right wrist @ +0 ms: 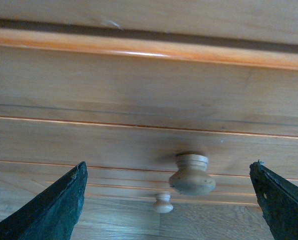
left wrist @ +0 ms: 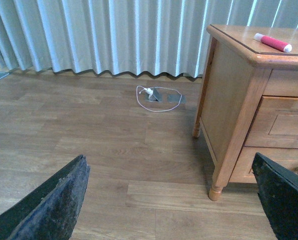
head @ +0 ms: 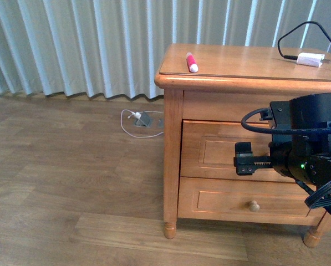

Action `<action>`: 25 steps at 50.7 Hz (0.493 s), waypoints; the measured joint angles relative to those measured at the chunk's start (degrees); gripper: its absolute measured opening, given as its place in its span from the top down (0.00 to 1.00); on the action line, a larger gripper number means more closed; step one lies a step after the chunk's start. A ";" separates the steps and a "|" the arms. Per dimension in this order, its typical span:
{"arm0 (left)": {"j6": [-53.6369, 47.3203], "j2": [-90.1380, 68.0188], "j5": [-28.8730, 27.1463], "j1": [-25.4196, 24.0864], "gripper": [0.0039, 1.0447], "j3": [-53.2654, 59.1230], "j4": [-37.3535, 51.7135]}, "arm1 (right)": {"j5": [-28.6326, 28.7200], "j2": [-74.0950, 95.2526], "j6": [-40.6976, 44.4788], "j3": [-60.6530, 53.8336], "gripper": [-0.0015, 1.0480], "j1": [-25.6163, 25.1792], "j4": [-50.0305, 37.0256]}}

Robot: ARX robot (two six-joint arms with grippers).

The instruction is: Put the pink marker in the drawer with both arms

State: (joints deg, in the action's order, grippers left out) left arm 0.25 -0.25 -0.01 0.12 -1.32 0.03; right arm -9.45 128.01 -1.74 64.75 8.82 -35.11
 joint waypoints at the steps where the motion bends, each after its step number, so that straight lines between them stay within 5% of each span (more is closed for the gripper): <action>1: 0.00 0.00 0.00 0.00 0.05 0.00 0.00 | -0.07 0.55 -0.02 0.42 0.08 -0.22 0.00; 25: 0.00 0.00 0.00 0.00 0.05 0.00 0.00 | -0.90 3.30 -0.04 2.91 0.08 -0.92 -0.17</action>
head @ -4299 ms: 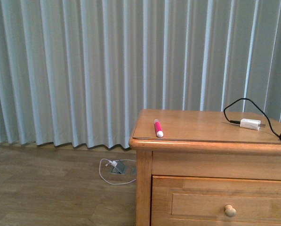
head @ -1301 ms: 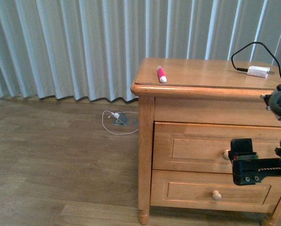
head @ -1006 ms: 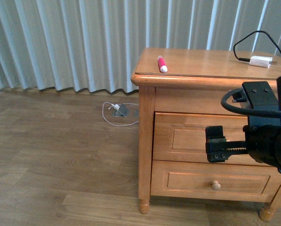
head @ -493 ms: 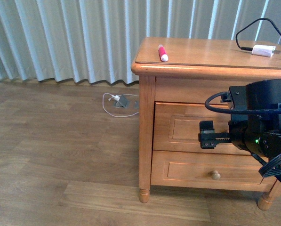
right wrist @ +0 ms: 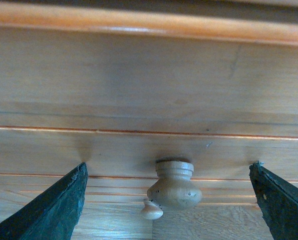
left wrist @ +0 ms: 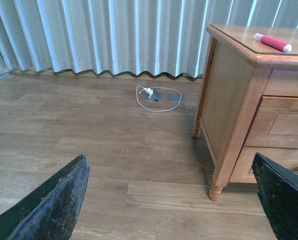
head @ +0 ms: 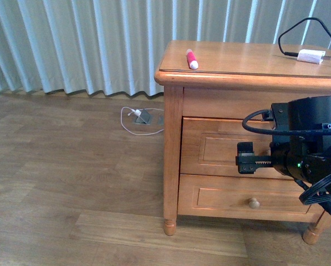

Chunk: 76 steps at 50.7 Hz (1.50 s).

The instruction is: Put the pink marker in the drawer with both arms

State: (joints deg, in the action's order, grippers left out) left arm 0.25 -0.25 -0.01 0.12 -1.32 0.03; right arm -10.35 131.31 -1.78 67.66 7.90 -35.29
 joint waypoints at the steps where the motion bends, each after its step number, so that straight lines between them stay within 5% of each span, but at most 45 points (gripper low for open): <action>1: 0.00 0.00 0.00 0.00 0.05 0.00 0.00 | 0.02 0.11 0.00 0.09 0.08 -0.02 0.11; 15: 0.00 0.00 0.00 0.00 0.05 0.00 0.00 | -0.17 1.03 -0.09 0.66 0.10 -0.50 0.33; 41: 0.00 0.00 0.00 0.00 0.05 0.00 0.00 | -0.76 1.14 -0.17 0.50 0.77 -0.52 -0.92; 55: 0.00 0.00 0.00 0.00 0.05 0.00 0.00 | 3.13 -3.15 -7.34 -3.32 0.78 -0.72 3.41; 76: 0.00 0.00 0.00 0.00 0.05 0.00 0.00 | 11.43 -24.02 -12.70 -32.59 0.78 -0.48 2.95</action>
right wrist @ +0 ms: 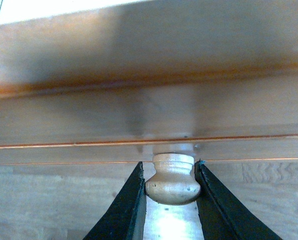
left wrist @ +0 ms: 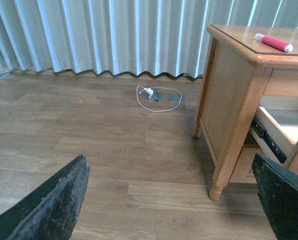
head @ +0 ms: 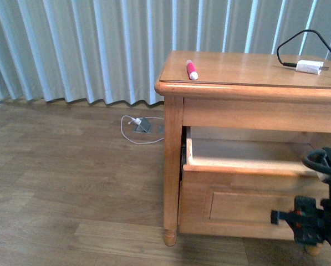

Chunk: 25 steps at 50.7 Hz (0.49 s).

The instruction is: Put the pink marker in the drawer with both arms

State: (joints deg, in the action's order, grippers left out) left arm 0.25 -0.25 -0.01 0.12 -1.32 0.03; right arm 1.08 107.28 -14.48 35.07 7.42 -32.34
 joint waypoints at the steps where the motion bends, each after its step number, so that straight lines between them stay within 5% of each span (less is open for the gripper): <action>1: 0.00 0.00 0.00 0.00 0.05 0.00 0.00 | 0.28 -0.68 -0.07 -0.83 0.78 0.00 -0.04; 15: 0.00 0.00 0.00 0.00 0.05 0.00 0.00 | 3.41 -11.76 -0.48 -7.98 0.40 0.00 0.68; 25: 0.00 0.00 0.00 0.00 0.05 0.00 0.00 | 6.40 -24.52 -1.01 -12.22 0.11 -0.94 8.79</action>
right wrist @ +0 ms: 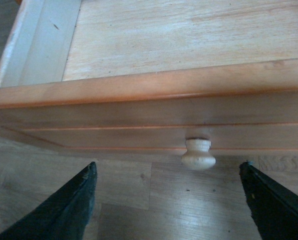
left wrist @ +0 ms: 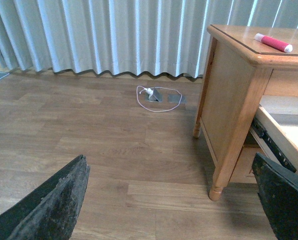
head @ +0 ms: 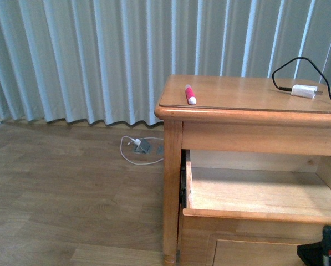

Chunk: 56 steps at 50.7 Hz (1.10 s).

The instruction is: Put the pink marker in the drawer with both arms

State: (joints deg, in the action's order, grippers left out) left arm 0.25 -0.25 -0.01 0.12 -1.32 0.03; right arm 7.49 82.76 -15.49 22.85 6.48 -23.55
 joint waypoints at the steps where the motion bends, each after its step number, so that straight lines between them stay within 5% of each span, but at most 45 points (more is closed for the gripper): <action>1: 0.00 0.00 0.00 0.00 0.05 0.00 0.00 | 0.37 -1.75 0.02 -0.35 0.08 -0.24 1.27; 15: 0.00 0.00 0.00 0.00 0.05 0.00 0.00 | 8.59 -26.84 3.08 -1.51 0.08 -7.52 21.92; 34: -0.02 0.00 0.00 0.00 0.05 0.00 0.00 | 27.36 -52.00 13.81 3.61 0.08 -21.99 52.15; 56: 0.00 0.00 0.00 0.00 0.05 0.00 0.00 | 28.68 -55.43 13.77 3.63 0.08 -23.61 54.60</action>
State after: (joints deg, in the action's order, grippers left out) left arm 0.25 -0.25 -0.01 0.12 -1.32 0.03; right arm 36.16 27.33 -1.72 26.48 -17.12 31.05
